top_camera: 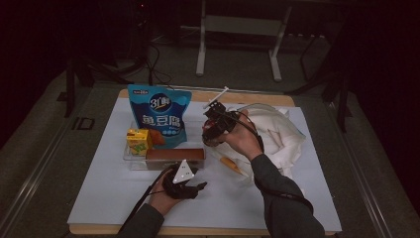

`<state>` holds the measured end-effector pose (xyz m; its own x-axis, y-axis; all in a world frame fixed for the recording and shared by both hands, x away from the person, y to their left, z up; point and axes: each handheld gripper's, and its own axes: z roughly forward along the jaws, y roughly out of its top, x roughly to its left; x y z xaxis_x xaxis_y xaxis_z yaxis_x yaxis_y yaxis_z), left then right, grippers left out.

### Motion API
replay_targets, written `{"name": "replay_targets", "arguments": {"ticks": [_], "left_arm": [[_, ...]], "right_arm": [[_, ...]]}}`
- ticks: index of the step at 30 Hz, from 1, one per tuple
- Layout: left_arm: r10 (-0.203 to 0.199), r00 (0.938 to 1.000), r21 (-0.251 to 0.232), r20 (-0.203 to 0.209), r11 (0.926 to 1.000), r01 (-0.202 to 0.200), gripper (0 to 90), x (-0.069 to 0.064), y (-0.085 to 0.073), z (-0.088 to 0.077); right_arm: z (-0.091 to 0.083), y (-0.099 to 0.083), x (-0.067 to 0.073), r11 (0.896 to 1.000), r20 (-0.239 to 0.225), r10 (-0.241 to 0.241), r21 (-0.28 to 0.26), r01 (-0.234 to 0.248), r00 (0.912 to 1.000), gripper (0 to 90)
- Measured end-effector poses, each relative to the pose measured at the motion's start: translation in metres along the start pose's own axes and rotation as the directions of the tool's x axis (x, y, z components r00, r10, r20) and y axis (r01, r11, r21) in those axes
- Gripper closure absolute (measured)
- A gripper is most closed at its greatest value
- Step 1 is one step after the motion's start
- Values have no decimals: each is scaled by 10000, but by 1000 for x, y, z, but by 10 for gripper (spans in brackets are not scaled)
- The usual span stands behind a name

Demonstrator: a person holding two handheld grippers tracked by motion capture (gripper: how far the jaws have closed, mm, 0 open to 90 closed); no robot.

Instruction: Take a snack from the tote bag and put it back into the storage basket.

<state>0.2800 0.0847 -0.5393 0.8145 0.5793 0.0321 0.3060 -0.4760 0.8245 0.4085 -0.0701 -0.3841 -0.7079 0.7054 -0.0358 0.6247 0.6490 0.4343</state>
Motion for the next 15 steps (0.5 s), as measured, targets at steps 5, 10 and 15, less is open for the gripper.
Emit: {"name": "replay_targets", "arguments": {"ticks": [5, 10, 15], "left_arm": [[28, 10000, 27, -11, 10000, -28, 402, 0, 0, 0], [-10, 10000, 3, 12, 10000, 10, 402, 1, 0, 0], [-14, 10000, -4, 12, 10000, 14, 402, 1, 0, 0]], "right_arm": [[1, 4, 4, 10000, -23, -56, -16, 56, 10000, 257], [2, 7, 7, 10000, -67, -40, -34, 40, 10000, 257], [4, 9, 10, 9999, -130, -80, -62, 79, 9999, 257]]}}
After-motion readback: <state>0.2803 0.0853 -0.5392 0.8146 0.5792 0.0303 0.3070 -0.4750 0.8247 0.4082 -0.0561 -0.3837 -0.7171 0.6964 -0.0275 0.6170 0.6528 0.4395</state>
